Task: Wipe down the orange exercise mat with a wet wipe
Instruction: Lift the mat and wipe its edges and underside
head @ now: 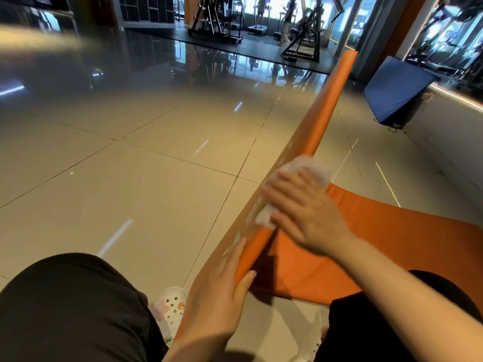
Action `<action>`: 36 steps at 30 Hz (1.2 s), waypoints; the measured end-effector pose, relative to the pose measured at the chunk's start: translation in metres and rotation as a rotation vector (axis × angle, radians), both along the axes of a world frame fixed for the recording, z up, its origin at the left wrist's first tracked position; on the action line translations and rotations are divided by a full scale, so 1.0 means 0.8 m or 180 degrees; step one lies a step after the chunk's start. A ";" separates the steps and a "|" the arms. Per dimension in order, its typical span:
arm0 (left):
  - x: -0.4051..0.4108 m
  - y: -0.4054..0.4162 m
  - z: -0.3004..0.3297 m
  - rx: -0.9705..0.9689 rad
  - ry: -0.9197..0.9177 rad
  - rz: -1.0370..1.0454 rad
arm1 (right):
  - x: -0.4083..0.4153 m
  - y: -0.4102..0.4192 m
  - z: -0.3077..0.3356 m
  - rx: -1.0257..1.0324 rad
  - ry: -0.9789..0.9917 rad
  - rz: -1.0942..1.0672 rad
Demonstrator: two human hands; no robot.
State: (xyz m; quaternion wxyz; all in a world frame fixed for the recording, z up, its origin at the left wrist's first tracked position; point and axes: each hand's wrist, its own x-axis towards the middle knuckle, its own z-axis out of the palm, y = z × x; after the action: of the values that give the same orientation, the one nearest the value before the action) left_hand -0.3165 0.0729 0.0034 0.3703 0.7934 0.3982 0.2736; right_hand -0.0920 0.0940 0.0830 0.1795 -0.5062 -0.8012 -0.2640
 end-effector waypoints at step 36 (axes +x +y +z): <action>-0.011 0.029 0.026 0.0221 0.0384 0.0480 | 0.045 0.029 0.060 0.0472 -0.0683 0.0201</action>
State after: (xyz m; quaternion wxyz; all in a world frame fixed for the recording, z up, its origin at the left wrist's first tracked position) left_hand -0.3250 0.0958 0.0242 0.2963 0.7886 0.4685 0.2661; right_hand -0.0564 0.1171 0.1312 0.1380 -0.4348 -0.8096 -0.3693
